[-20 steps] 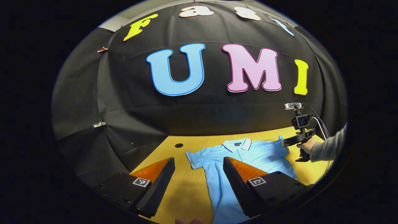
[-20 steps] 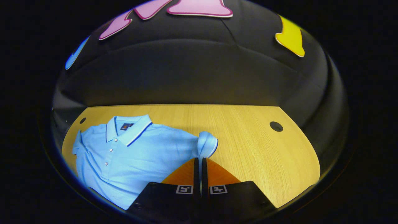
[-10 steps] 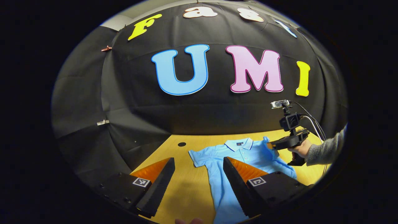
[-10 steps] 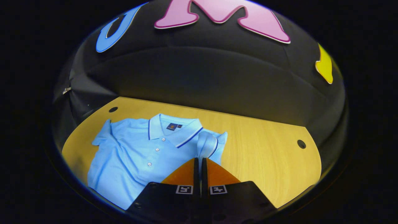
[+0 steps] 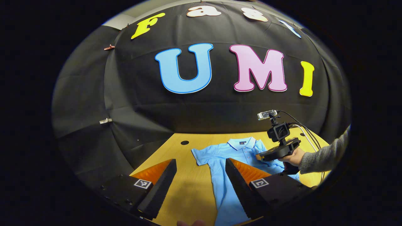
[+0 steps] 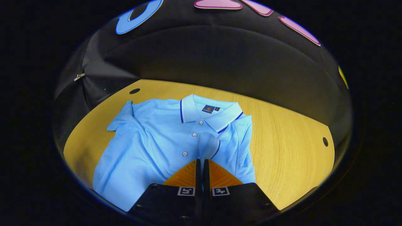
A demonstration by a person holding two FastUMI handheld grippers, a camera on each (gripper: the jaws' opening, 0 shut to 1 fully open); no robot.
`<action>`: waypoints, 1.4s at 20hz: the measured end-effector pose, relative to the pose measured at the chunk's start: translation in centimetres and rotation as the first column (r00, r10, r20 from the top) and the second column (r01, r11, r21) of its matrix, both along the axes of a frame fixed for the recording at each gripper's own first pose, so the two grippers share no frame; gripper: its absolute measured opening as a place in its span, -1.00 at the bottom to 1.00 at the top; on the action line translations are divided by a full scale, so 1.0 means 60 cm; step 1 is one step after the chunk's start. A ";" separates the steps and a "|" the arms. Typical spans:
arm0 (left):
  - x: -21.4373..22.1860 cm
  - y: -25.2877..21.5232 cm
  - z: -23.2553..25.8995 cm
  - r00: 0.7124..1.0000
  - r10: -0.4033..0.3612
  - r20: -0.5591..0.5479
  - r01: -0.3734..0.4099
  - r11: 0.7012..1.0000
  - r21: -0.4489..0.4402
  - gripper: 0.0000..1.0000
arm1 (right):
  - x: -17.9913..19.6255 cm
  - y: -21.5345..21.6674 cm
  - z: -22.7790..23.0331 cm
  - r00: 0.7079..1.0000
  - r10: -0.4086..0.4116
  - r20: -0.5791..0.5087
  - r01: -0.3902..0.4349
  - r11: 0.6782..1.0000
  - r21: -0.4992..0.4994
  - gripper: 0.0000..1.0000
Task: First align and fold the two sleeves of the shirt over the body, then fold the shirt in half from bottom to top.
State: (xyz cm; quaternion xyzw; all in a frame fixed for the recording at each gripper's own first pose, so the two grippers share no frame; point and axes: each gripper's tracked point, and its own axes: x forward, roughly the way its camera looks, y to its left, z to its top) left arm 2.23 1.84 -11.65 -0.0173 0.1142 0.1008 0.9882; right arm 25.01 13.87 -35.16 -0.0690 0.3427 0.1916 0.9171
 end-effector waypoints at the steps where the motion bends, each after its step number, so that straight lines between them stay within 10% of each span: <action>1: -0.001 -0.002 0.001 1.000 -0.003 -0.002 0.003 1.000 -0.001 0.97 | -0.007 0.002 -0.007 1.000 0.001 -0.019 -0.001 1.000 0.003 -0.90; 9: -0.002 -0.009 0.000 1.000 -0.015 -0.010 0.015 1.000 -0.004 0.97 | -0.015 0.009 -0.007 0.998 -0.007 -0.066 0.010 0.999 0.050 -0.77; 13: 0.000 -0.009 -0.003 1.000 -0.018 -0.017 0.018 1.000 -0.006 0.97 | -0.017 0.008 -0.004 0.997 -0.019 -0.077 0.025 0.997 0.068 -0.14; 16: 0.003 -0.008 -0.005 1.000 -0.017 -0.019 0.017 1.000 -0.007 0.97 | -0.014 0.008 0.010 0.998 -0.036 -0.057 0.043 0.992 0.121 -0.05; 19: 0.009 -0.007 -0.009 0.999 -0.023 -0.026 0.023 1.000 0.001 0.97 | -0.011 0.003 0.018 0.999 -0.038 -0.027 0.042 0.989 0.141 0.60; 28: 0.046 -0.015 -0.014 0.998 -0.050 -0.032 0.051 0.999 0.004 0.97 | -0.004 -0.026 0.146 0.980 -0.085 0.178 0.046 0.976 0.211 0.89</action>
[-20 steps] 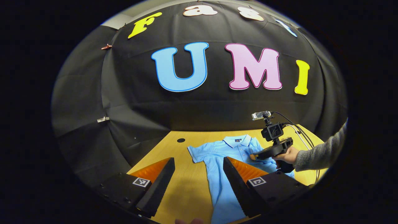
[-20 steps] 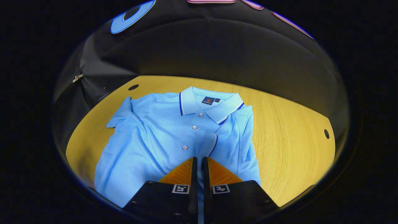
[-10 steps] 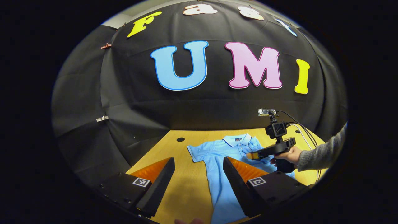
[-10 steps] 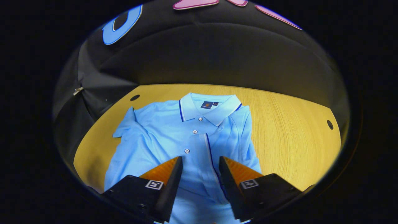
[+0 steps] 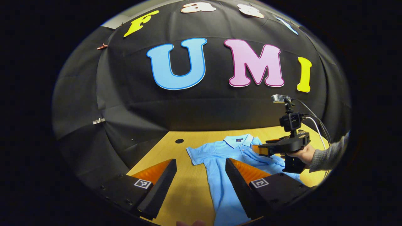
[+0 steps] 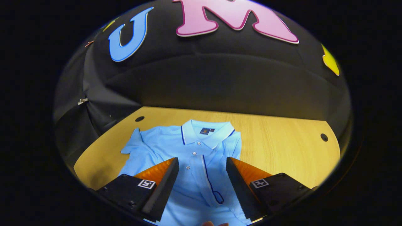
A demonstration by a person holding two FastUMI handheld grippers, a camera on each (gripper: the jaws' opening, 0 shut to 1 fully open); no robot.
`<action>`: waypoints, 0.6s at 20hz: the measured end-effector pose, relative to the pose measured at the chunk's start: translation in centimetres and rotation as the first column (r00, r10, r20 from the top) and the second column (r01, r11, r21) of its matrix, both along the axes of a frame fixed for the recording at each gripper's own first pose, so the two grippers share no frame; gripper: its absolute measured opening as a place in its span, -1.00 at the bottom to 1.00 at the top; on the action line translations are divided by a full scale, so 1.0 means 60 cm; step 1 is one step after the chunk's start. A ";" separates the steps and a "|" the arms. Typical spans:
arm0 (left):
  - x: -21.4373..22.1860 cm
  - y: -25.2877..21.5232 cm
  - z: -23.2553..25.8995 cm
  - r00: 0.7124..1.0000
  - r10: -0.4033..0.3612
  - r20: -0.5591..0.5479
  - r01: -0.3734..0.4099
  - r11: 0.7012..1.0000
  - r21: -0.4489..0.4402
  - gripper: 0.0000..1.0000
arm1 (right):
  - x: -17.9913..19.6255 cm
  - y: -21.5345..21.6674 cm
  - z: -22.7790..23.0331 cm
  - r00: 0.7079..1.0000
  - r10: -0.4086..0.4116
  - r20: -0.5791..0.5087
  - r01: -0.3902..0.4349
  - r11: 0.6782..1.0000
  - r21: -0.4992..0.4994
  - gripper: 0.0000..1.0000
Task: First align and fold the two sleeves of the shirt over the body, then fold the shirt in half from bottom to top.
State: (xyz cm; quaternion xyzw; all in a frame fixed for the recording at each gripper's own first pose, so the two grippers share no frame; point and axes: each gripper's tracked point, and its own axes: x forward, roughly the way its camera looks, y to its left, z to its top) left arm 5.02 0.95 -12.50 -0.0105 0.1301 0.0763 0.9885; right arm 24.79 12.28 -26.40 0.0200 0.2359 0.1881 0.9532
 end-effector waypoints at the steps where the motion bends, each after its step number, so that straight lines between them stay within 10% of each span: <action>1: 0.005 -0.002 -0.002 1.000 -0.004 0.000 0.004 1.000 0.000 0.97 | -0.002 -0.005 0.020 1.000 -0.007 0.023 0.006 1.000 0.007 0.89; 12: 0.120 -0.001 -0.049 0.999 -0.017 -0.032 0.016 1.000 -0.017 0.97 | -0.098 -0.109 0.202 0.975 -0.137 0.175 0.114 0.984 0.135 0.92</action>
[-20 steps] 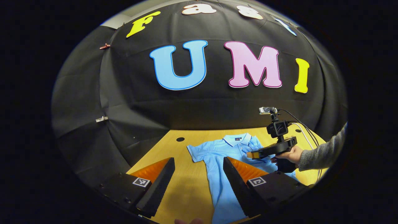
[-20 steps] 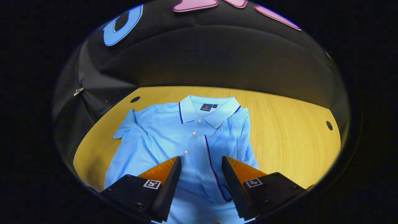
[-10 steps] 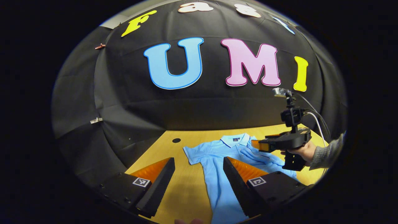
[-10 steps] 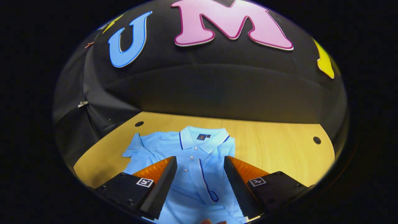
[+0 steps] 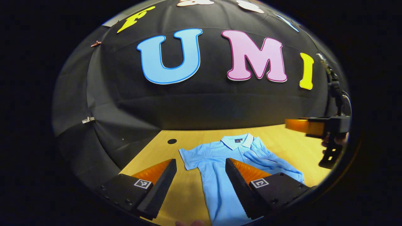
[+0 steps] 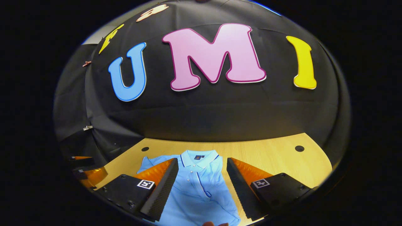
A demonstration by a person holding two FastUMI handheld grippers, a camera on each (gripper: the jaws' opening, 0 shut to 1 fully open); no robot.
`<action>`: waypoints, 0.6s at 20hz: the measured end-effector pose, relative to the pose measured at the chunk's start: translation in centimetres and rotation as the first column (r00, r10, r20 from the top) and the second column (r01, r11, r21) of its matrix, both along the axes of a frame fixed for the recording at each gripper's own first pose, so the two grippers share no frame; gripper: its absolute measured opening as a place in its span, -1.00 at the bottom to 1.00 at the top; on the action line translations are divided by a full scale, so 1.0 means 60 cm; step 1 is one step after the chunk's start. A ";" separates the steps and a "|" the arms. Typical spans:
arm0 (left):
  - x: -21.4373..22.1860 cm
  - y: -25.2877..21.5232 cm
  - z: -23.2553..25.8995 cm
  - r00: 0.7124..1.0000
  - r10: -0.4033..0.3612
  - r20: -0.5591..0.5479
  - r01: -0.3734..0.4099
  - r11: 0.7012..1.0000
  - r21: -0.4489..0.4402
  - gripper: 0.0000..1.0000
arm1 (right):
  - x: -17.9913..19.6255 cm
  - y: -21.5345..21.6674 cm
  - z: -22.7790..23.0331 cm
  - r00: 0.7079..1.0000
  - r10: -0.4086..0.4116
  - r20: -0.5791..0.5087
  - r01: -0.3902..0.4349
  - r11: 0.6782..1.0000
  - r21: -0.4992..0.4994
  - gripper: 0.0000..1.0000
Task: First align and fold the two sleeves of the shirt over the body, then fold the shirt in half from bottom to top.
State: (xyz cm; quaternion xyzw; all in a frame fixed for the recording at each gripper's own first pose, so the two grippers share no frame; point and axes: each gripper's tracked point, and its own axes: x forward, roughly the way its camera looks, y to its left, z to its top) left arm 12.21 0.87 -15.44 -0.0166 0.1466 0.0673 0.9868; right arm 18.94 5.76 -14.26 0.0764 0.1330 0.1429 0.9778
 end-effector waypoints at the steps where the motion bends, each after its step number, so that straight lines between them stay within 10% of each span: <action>1: 0.017 0.007 -0.011 1.000 0.008 -0.006 -0.008 1.000 -0.001 0.97 | -0.007 -0.012 0.007 1.000 -0.009 -0.003 0.009 1.000 0.005 0.93; 12: 0.246 0.108 -0.172 0.975 0.098 -0.200 -0.100 0.995 -0.002 0.97 | -0.093 -0.104 -0.006 0.998 -0.058 -0.025 0.057 0.998 -0.035 0.96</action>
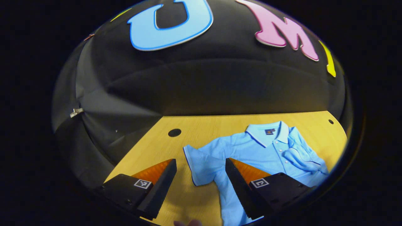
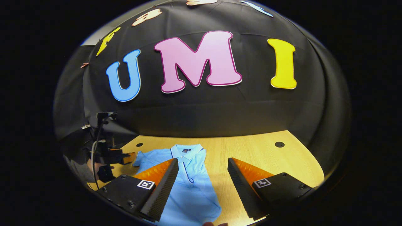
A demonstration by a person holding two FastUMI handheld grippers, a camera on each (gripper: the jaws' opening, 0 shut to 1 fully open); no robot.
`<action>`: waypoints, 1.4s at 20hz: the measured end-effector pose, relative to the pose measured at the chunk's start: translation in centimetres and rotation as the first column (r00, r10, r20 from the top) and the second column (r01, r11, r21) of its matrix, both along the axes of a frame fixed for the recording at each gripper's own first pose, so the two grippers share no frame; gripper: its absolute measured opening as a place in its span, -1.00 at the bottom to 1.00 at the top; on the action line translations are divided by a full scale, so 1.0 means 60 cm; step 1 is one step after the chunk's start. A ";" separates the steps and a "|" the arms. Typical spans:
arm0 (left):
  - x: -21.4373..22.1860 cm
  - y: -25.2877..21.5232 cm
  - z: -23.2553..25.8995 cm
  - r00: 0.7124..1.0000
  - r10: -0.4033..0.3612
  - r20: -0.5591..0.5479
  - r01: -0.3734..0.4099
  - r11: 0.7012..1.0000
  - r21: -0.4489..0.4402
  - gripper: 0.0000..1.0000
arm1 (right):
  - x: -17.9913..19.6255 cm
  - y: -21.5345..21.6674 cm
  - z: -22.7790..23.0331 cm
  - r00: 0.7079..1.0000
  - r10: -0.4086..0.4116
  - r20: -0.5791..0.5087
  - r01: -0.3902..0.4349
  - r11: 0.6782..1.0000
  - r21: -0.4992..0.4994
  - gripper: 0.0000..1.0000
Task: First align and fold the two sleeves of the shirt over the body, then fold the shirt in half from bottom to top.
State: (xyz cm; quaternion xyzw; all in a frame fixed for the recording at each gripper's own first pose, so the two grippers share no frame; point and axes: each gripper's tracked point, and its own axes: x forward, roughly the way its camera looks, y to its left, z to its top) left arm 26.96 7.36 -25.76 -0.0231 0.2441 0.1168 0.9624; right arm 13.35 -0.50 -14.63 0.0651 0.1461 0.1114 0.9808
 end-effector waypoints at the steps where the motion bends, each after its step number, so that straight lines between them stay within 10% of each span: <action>1: 0.008 0.009 -0.018 0.999 0.022 -0.027 -0.023 1.000 -0.020 0.97 | -0.006 -0.005 -0.005 1.000 -0.001 -0.008 0.001 1.000 0.000 0.96; 12: 0.035 0.044 -0.142 0.967 0.062 -0.249 -0.111 0.976 -0.188 0.97 | -0.022 -0.026 -0.022 0.999 -0.020 -0.048 0.020 1.000 -0.002 0.96; 15: 0.038 0.032 -0.141 0.967 0.026 -0.254 -0.076 0.979 -0.189 0.75 | -0.023 -0.022 -0.025 0.998 -0.018 -0.056 0.018 1.000 0.006 0.96; 20: 0.037 0.017 -0.140 0.971 0.010 -0.239 -0.078 0.957 -0.278 -0.54 | -0.026 -0.017 -0.025 0.998 -0.015 -0.060 0.015 1.000 0.007 0.96; 28: 0.035 -0.002 -0.114 0.985 -0.012 -0.173 -0.062 0.908 -0.415 -0.88 | -0.033 -0.027 -0.023 0.998 -0.026 -0.062 0.026 1.000 0.005 0.96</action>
